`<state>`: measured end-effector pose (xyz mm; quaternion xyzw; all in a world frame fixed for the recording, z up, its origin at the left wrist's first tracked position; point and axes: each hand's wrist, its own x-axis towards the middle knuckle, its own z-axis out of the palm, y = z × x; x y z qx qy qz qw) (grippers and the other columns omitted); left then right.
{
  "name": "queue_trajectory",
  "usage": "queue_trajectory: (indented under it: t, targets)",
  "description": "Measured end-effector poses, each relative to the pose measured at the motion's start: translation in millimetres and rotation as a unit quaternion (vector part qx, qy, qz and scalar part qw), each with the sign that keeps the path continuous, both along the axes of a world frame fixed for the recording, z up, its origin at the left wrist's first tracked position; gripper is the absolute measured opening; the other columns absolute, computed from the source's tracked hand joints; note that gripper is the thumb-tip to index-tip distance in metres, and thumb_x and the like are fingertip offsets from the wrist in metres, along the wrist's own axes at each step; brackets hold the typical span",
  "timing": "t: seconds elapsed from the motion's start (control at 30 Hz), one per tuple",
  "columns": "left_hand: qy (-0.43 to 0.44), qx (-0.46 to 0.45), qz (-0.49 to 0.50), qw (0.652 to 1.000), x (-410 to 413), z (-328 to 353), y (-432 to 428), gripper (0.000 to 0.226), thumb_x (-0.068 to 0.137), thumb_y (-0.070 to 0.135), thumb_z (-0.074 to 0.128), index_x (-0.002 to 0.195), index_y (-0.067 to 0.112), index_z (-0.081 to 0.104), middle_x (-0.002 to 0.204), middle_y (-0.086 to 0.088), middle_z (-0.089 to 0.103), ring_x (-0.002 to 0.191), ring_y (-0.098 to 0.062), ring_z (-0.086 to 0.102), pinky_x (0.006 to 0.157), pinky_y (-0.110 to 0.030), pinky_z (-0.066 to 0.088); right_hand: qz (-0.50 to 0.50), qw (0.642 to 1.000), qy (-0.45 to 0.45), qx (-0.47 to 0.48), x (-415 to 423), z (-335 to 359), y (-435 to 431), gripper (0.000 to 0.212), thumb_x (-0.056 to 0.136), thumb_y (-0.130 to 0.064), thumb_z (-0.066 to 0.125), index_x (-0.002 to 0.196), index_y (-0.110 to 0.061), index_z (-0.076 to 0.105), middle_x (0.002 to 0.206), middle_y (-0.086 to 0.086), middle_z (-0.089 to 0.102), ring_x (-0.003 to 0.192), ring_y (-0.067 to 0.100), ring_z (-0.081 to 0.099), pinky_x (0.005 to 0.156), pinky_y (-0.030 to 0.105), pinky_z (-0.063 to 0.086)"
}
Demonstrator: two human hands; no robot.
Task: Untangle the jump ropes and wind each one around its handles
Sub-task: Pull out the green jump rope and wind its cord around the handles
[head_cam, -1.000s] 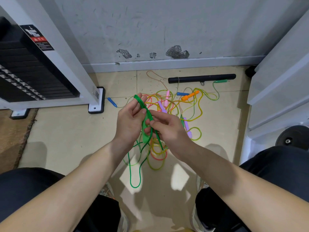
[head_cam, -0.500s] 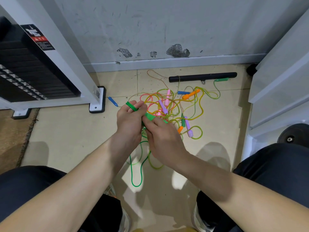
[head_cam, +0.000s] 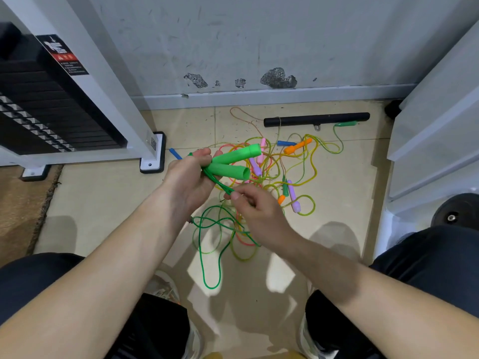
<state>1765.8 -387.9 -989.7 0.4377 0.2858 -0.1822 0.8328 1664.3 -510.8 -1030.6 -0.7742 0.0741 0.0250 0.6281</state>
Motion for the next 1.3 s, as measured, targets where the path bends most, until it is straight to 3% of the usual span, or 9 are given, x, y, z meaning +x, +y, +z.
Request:
queue_trajectory:
  t: [0.1, 0.23, 0.33, 0.47, 0.6, 0.73, 0.9, 1.13, 1.3]
  targets:
    - [0.011, -0.05, -0.056, 0.997, -1.4, 11.5, 7.2, 0.018, 0.101, -0.009, 0.037, 0.099, -0.002, 0.053, 0.098, -0.009, 0.057, 0.081, -0.021, 0.071, 0.069, -0.039, 0.062, 0.079, 0.992, 0.036, 0.091, 10.6, 3.7, -20.7, 0.027, 0.103, -0.012, 0.052, 0.091, -0.017, 0.075, 0.066, 0.011, 0.038, 0.055, 0.014, 0.033, 0.055, 0.027, 0.019]
    - [-0.05, -0.022, -0.207, 0.977, -10.0, 19.8, 16.3, 0.023, 0.098, -0.011, 0.038, 0.101, 0.0, 0.058, 0.084, -0.002, 0.061, 0.086, -0.021, 0.069, 0.082, -0.039, 0.06, 0.134, 0.968, 0.115, 0.176, 21.8, 6.0, -51.2, 0.039, 0.101, -0.009, 0.054, 0.069, -0.024, 0.071, 0.066, 0.004, 0.049, 0.053, 0.009, 0.034, 0.059, 0.027, 0.026]
    - [-0.093, 0.011, -0.288, 0.953, -14.5, 20.8, 19.8, 0.029, 0.096, -0.014, 0.04, 0.11, 0.0, 0.06, 0.089, -0.001, 0.063, 0.096, -0.027, 0.068, 0.086, -0.04, 0.059, 0.148, 0.949, 0.174, 0.216, 25.8, 4.6, -64.1, 0.014, 0.088, -0.008, 0.063, 0.08, -0.013, 0.074, 0.065, 0.002, 0.056, 0.054, 0.011, 0.039, 0.06, 0.027, 0.031]
    - [-0.193, 0.13, -0.379, 0.896, -18.4, 14.1, 22.8, 0.035, 0.094, -0.018, 0.047, 0.119, 0.002, 0.059, 0.094, 0.0, 0.063, 0.1, -0.029, 0.072, 0.081, -0.034, 0.059, 0.149, 0.933, 0.224, 0.24, 30.0, 10.5, -67.0, 0.015, 0.09, -0.015, 0.067, 0.093, -0.002, 0.075, 0.075, 0.006, 0.063, 0.066, 0.015, 0.044, 0.06, 0.023, 0.035]
    - [-0.323, 0.287, -0.411, 0.803, -17.7, 3.3, 21.9, 0.036, 0.091, -0.011, 0.06, 0.124, 0.004, 0.057, 0.097, 0.004, 0.064, 0.096, -0.019, 0.066, 0.069, -0.02, 0.051, 0.164, 0.963, 0.183, 0.109, 29.1, 23.2, -62.4, 0.032, 0.085, -0.024, 0.074, 0.098, 0.005, 0.071, 0.063, -0.004, 0.059, 0.055, 0.007, 0.045, 0.056, 0.018, 0.036]
    - [-0.383, 0.388, -0.435, 0.717, -20.8, -9.9, 19.4, 0.039, 0.087, 0.014, 0.063, 0.124, 0.021, 0.055, 0.103, 0.025, 0.064, 0.099, -0.006, 0.062, 0.079, -0.024, 0.05, 0.113, 0.978, 0.171, 0.027, 27.5, 17.4, -54.1, 0.02, 0.083, -0.018, 0.081, 0.097, -0.004, 0.074, 0.064, -0.007, 0.068, 0.062, 0.004, 0.061, 0.066, 0.021, 0.045]
    - [-0.439, 0.502, -0.44, 0.601, -26.5, -16.1, 11.9, 0.041, 0.093, 0.005, 0.062, 0.131, 0.017, 0.054, 0.119, 0.013, 0.067, 0.11, -0.012, 0.06, 0.092, -0.026, 0.045, 0.052, 0.986, 0.155, -0.044, 27.0, 7.1, -50.0, 0.023, 0.073, -0.021, 0.089, 0.09, -0.011, 0.077, 0.071, -0.002, 0.069, 0.072, 0.012, 0.066, 0.077, 0.036, 0.055]
    - [-0.421, 0.47, -0.497, 0.596, -20.9, -15.0, 14.4, 0.037, 0.084, 0.005, 0.073, 0.117, 0.018, 0.064, 0.107, 0.014, 0.07, 0.099, -0.006, 0.062, 0.072, -0.01, 0.047, 0.034, 0.979, 0.171, -0.107, 23.4, 11.8, -47.0, 0.031, 0.064, -0.024, 0.094, 0.089, -0.015, 0.077, 0.082, 0.001, 0.071, 0.083, 0.018, 0.069, 0.083, 0.041, 0.058]
    - [-0.422, 0.472, -0.484, 0.605, -26.9, -21.4, 10.1, 0.035, 0.083, 0.003, 0.07, 0.116, 0.015, 0.064, 0.102, 0.018, 0.068, 0.098, -0.001, 0.063, 0.086, -0.023, 0.049, 0.154, 0.883, 0.16, -0.414, 25.3, 29.5, -48.8, 0.038, 0.079, -0.061, 0.073, 0.09, -0.025, 0.067, 0.08, -0.01, 0.059, 0.077, 0.011, 0.054, 0.061, 0.03, 0.04]
